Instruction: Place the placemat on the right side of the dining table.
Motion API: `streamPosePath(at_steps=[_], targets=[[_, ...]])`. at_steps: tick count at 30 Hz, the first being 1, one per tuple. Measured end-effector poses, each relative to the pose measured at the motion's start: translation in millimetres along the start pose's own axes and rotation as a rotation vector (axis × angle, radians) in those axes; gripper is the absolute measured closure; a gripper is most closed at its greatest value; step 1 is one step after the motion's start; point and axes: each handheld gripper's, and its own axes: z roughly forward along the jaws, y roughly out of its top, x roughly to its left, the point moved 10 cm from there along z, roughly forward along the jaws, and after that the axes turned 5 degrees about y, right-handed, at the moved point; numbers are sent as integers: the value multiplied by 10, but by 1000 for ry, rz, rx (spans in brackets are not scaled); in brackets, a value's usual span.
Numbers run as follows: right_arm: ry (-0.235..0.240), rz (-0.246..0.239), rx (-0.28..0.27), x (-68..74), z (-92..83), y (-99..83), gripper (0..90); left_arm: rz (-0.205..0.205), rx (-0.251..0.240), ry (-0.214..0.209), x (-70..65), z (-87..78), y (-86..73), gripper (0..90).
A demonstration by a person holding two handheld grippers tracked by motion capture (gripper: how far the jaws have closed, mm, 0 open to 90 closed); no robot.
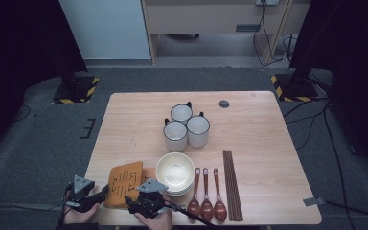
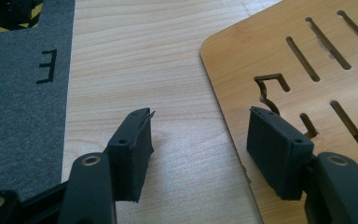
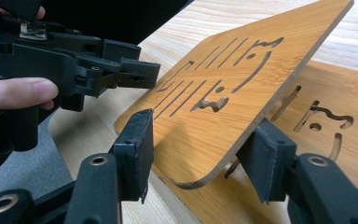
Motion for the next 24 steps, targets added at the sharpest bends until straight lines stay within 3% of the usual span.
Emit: streamPosePath(at_steps=[9, 16, 24], targets=[[9, 28, 10, -22, 13, 8, 489, -7, -2, 1, 4, 2, 1, 403], [39, 56, -1, 13, -11, 38, 553, -12, -5, 4, 13, 6, 5, 392], [65, 50, -21, 55, -72, 47, 645, -56, -68, 5, 45, -46, 93, 337]])
